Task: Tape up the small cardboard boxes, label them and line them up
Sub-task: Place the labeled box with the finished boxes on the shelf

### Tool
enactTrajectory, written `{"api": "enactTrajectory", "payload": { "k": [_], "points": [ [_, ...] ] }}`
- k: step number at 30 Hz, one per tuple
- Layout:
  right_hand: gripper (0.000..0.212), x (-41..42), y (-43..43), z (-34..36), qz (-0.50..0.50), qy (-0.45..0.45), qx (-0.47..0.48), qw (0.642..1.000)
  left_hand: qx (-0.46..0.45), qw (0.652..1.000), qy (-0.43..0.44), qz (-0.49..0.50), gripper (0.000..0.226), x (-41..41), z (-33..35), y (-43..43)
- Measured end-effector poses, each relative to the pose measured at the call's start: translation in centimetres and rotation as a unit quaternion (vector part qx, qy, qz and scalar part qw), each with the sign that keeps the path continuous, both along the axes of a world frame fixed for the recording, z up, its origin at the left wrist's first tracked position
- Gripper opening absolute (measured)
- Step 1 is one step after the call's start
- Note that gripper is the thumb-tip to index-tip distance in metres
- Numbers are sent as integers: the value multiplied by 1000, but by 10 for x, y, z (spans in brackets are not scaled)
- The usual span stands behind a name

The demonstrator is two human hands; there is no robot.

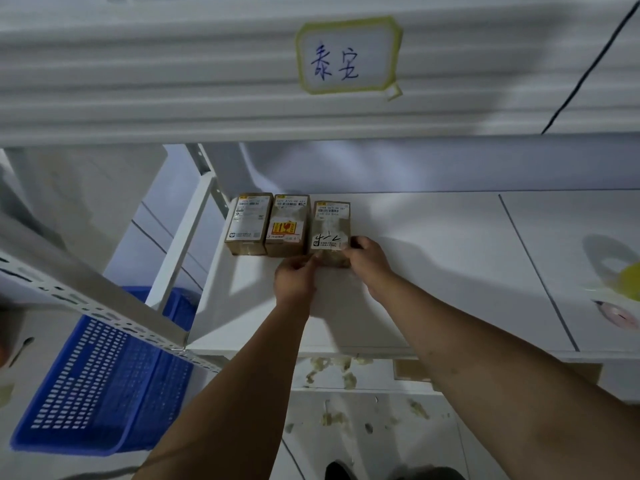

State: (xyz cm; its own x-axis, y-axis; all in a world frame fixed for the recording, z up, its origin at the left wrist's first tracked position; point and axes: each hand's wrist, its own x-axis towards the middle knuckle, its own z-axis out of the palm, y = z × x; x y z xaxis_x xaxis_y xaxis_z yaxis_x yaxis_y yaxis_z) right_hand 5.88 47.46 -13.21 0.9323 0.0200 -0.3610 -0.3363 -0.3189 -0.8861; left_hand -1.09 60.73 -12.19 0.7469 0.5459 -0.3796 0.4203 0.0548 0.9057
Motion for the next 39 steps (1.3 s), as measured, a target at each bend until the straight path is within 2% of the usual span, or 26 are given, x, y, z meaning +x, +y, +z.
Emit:
{"api": "enactTrajectory", "payload": {
  "k": [3,9,12,14,16,19,22,27,39],
  "points": [
    [51,6,3,1,16,-10,-14,1000,3,999,42,-2,34,7,1,-1],
    [38,11,11,10,38,-12,-30,999,6,997,56,-47,34,15,4,1],
    [34,11,6,14,10,7,17,1000,18,996,59,-60,39,15,7,-1],
    [46,5,-4,19,-17,36,50,998,57,995,53,-58,43,12,7,-8],
    [46,-6,-22,28,-31,40,81,995,79,995,19,-50,41,7,10,-23],
    [27,-27,-59,47,-30,29,135,990,1,996,-43,-74,30,0,23,-58],
    [24,-49,-103,65,-12,17,163,986,-53,984,-76,-155,24,-6,46,-102],
    [23,-78,-188,95,-23,-20,172,985,-60,966,-110,-227,18,-19,73,-176],
    [19,-123,-418,114,-63,-81,158,982,-62,965,-106,-231,18,-42,97,-391]
  ]
}}
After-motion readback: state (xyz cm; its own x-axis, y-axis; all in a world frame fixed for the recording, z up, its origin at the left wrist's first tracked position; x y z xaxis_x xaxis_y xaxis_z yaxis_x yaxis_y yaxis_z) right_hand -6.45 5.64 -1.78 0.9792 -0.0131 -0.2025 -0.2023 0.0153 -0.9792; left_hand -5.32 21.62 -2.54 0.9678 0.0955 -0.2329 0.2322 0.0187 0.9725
